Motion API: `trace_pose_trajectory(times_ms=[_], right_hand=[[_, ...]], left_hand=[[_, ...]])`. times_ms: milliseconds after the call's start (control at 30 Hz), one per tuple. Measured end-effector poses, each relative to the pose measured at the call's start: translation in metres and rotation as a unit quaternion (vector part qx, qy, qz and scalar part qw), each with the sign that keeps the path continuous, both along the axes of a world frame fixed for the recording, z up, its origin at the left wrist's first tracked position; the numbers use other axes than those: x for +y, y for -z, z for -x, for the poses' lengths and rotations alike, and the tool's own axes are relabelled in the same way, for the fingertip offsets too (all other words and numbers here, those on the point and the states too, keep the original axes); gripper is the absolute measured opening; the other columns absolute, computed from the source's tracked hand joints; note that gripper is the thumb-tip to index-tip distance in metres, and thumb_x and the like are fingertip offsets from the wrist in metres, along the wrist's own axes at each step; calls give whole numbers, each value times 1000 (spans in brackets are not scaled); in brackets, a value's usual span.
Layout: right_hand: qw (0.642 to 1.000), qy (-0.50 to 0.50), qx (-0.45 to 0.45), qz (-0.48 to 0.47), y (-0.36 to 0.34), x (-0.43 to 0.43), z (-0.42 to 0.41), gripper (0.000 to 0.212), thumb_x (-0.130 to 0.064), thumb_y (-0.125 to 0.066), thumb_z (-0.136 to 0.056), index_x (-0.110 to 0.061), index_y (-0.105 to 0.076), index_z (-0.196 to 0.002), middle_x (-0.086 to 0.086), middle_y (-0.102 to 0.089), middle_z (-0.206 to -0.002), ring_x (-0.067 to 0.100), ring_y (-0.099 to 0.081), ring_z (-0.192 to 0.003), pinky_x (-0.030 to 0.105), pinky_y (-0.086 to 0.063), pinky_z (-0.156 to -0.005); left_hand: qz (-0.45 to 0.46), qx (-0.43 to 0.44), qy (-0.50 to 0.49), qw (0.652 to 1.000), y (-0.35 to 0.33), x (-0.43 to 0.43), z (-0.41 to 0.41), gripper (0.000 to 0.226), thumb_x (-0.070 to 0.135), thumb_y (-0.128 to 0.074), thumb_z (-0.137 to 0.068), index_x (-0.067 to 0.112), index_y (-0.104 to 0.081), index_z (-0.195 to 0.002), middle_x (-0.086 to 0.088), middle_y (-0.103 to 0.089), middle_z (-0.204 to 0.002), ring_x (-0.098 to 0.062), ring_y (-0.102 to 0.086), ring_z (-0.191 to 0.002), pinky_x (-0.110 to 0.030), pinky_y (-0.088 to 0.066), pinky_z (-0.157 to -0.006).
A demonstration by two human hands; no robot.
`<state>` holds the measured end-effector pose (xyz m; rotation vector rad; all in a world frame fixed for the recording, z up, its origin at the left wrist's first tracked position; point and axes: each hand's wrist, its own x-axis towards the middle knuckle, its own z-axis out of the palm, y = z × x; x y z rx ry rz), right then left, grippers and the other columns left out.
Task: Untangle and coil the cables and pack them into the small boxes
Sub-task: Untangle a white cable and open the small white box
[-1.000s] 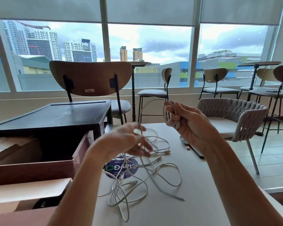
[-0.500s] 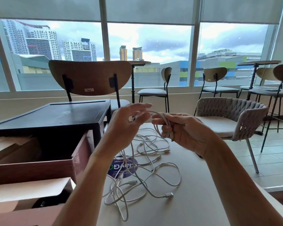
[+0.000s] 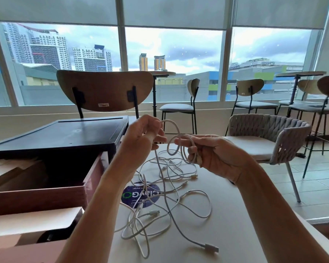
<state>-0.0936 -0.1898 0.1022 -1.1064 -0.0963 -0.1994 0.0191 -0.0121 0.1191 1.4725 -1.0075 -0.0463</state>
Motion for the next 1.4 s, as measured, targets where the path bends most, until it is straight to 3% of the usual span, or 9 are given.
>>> trace_pose_trajectory(times_ms=[233,433,567,633,800,933,1100,1233,1400], right_hand=[[999,24,-18,-24,2,-5,-2,28,-3,-48,-91,8,-71,-103,13,-70,-92,12,-62,-66,25,-57,-66],[999,30,-22,15,2,-4,-2,29,-2,-49,-92,9,-69,-110,15,-69,-93,12,-60,-66,24,-56,-65],[999,31,-24,27,1,-1,-1,27,-2,-50,-92,10,-68,-109,16,-69,-89,12,-60,-63,23,-56,-63],[998,33,-12,50,0,0,-1,26,-2,-51,-91,8,-70,-106,17,-70,-91,13,-62,-64,23,-57,-65],[988,17,4,152,-2,0,4,22,-5,-57,-91,1,-74,-104,18,-71,-96,17,-64,-74,24,-57,-72],[991,-63,-41,111,-3,-2,8,28,-5,-55,-88,5,-70,-110,16,-70,-93,19,-67,-78,27,-58,-75],[987,-84,-86,106,0,-2,8,27,-7,-52,-92,5,-66,-112,11,-67,-84,23,-70,-84,32,-57,-84],[989,-50,-92,104,1,-1,9,30,-8,-48,-95,3,-69,-113,7,-65,-81,8,-63,-64,20,-56,-72],[988,-45,-111,92,2,2,3,32,-9,-47,-97,6,-64,-120,4,-61,-81,4,-52,-55,27,-57,-81]], left_hand=[[-98,-56,33,993,6,0,4,47,58,-49,-85,18,-64,-103,7,-59,-69,-6,-52,-67,-26,-43,-68],[-144,15,65,987,5,-7,9,47,51,-41,-95,15,-67,-111,13,-60,-70,1,-51,-66,-21,-40,-66],[-122,-41,28,991,10,-10,6,20,34,-62,-94,16,-68,-92,5,-63,-67,-3,-53,-62,-30,-44,-68],[-86,-74,-15,993,11,-12,3,14,27,-63,-96,18,-69,-86,2,-63,-66,-3,-49,-55,-27,-43,-58],[-15,-84,-77,993,11,-14,3,12,29,-67,-92,24,-70,-81,5,-63,-64,-2,-52,-57,-17,-42,-57],[36,-36,-97,994,10,-18,7,22,33,-73,-87,14,-70,-77,-9,-56,-63,-12,-46,-57,-29,-43,-60],[19,-3,-91,996,13,-20,9,33,34,-71,-89,5,-64,-75,7,-40,-50,-8,-29,-46,-23,-30,-49],[-12,10,-79,997,15,-17,7,36,37,-68,-90,2,-67,-82,14,-35,-44,-7,-26,-44,-16,-27,-46],[-21,21,-76,997,12,-13,10,32,39,-68,-90,9,-72,-79,0,-48,-58,-17,-39,-61,-28,-36,-61]])
